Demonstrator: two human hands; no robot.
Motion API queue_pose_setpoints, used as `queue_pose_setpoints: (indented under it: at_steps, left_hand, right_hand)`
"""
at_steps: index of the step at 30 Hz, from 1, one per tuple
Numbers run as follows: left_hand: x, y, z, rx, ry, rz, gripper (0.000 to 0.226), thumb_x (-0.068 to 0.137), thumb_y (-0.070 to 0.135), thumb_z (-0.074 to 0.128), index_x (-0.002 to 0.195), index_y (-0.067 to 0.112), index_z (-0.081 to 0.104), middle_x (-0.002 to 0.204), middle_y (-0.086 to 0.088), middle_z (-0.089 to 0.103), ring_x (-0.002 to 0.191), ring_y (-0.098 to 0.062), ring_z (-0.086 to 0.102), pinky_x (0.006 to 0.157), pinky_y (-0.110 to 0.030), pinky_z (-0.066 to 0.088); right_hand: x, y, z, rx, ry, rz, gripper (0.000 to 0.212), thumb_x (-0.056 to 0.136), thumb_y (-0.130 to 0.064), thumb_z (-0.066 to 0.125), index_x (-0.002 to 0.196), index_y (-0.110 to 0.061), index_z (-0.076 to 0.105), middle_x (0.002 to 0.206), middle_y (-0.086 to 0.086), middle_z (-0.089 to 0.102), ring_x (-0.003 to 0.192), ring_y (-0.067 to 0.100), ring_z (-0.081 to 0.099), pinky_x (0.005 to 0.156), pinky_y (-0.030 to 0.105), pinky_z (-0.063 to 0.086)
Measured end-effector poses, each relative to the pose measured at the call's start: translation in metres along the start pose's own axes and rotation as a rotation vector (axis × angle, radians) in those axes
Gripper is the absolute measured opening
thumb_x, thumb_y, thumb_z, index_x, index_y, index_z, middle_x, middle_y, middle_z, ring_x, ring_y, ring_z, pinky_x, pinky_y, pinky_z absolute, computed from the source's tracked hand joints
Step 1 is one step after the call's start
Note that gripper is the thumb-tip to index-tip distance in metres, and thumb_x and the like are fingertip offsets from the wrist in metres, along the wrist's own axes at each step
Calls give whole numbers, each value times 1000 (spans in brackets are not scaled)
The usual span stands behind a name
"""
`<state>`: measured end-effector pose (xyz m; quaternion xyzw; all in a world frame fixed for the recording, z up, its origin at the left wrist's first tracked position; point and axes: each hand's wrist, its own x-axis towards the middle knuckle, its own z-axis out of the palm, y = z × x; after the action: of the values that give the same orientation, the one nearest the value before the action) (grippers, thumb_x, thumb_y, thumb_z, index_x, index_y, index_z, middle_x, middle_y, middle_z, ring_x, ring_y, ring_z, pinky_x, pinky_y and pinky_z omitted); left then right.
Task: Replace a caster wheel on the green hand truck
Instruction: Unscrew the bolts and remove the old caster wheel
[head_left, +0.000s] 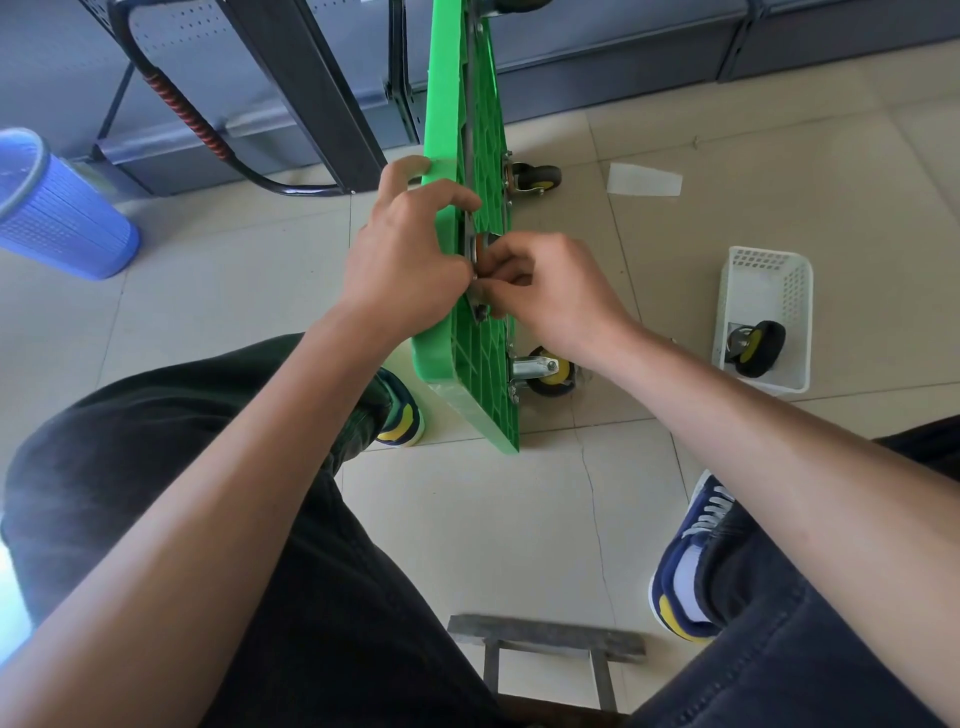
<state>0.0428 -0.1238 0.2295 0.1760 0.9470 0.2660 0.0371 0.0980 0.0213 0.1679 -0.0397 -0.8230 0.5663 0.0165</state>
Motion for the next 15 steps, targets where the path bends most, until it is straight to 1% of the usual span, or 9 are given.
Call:
queue_pose_setpoints:
  at_steps: [2,5,8,11,15]
  left_hand:
    - [0,0,0,0,-3,-4,58,73,3,69,123,31,65,153,3,33,127,-22,48,96,-39,48]
    - [0,1,-1,-5,-2,-3,57,74,2,69,123,31,66,153,3,33,127,-21,48,96,-41,49]
    - [-1,1,-1,-2,0,-4,57,74,2,68,122,32,66,153,4,34,124,-20,49,94,-42,50]
    - [-1,1,-1,-1,3,1,56,74,2,69,122,31,66,153,3,34,121,-20,50,91,-42,51]
    - [-1,0,-1,3,3,3,55,76,1,68,123,30,66,153,3,33,123,-20,48,89,-35,48]
  right_hand:
    - [0,1,1,27,7,-12,4,91,-18,74,92,-16,72,75,1,73,66,15,71,75,45,60]
    - [0,3,3,56,26,-15,4,91,-15,74,93,-12,72,77,6,74,68,20,73,75,49,60]
    - [1,4,4,50,46,-7,10,87,-14,78,96,-14,73,79,3,74,72,20,72,76,47,60]
    - [2,5,5,30,49,-18,15,85,-11,79,98,-18,75,82,-2,75,77,14,71,76,38,60]
    - [1,4,6,-17,49,-52,21,85,-8,78,104,-19,79,83,-10,73,76,2,68,72,18,52]
